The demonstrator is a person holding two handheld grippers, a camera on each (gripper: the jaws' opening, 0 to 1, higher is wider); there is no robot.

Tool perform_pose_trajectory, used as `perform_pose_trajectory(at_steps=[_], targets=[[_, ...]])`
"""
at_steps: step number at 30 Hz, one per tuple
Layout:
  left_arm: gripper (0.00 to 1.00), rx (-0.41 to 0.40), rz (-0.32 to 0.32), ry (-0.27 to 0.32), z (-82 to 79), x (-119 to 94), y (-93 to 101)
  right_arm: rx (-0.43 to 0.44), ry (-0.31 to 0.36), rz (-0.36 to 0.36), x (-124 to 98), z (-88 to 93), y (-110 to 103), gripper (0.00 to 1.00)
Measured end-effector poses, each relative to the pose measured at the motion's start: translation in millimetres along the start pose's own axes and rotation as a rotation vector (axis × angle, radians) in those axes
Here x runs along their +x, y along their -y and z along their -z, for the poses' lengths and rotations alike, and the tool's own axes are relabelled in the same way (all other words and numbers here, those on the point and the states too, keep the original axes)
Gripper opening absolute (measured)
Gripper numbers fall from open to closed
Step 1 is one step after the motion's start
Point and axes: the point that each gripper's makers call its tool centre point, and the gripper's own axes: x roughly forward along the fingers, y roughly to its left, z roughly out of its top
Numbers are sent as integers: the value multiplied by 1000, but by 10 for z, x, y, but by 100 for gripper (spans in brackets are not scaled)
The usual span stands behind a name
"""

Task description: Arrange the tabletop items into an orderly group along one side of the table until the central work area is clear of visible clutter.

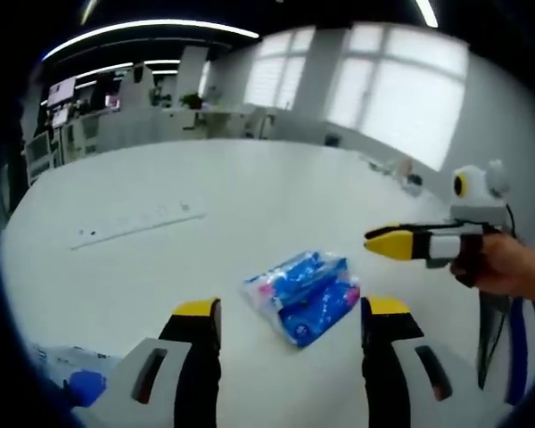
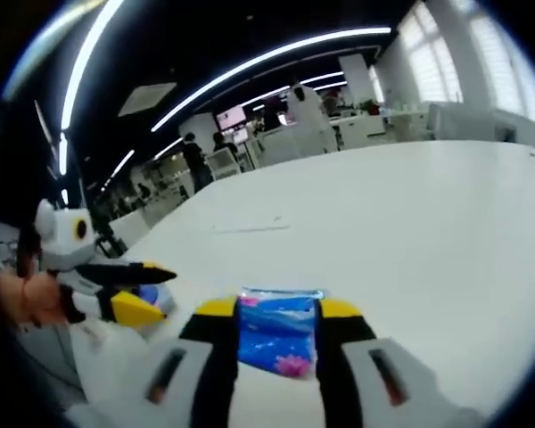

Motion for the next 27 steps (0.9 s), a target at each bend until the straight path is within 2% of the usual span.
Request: perform_pose_trajectory(at_steps=[5, 19, 27], targets=[[62, 7, 2, 43, -152, -160, 7, -12, 15, -11, -55, -78, -103, 30], [62, 35, -3, 100, -360, -533, 13, -46, 45, -42, -150, -252, -370, 30], [61, 41, -17, 148, -493, -862, -49, -69, 62, -74, -133, -343, -641, 29]])
